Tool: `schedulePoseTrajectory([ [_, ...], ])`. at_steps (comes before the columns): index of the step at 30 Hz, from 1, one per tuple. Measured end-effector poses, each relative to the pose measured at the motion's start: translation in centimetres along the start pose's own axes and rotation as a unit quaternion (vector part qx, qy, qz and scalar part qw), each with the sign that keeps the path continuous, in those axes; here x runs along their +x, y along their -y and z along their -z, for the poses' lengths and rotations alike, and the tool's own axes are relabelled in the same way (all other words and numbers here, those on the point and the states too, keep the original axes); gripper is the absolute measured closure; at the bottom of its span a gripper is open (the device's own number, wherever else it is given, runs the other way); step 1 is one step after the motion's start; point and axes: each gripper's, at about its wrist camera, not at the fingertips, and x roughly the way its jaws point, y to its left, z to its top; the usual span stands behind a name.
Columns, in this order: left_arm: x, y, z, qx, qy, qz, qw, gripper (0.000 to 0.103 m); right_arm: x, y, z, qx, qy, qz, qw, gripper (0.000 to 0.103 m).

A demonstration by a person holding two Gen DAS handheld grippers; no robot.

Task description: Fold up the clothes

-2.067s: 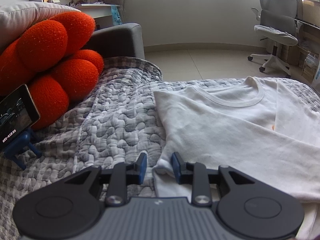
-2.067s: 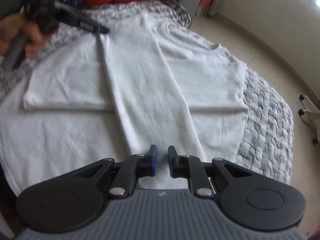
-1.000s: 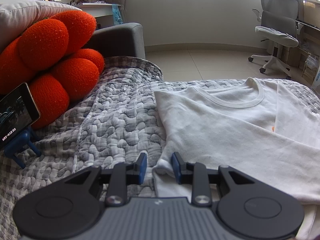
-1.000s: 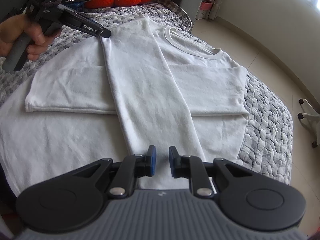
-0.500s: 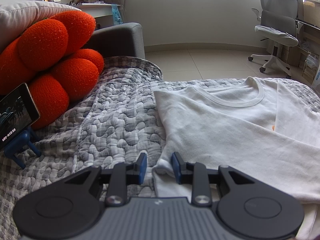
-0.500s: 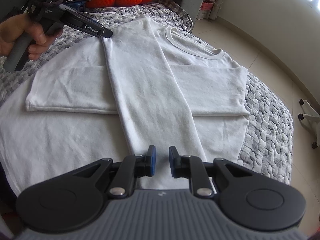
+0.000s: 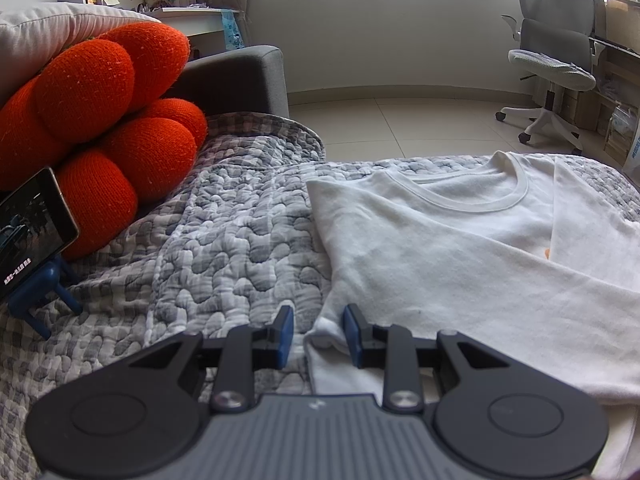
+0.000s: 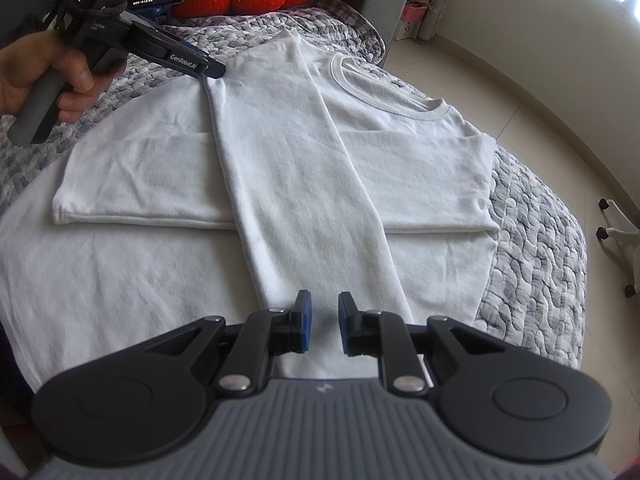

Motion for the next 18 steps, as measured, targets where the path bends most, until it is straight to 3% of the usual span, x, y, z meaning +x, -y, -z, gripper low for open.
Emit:
schedulePoseTrajectory([
  [18,-0.4,-1.3,-0.4,-0.043,0.006,0.022,0.9988,0.073,0.4,0.0,-0.4,0.008,-0.004,-0.006,1.000,0.084],
])
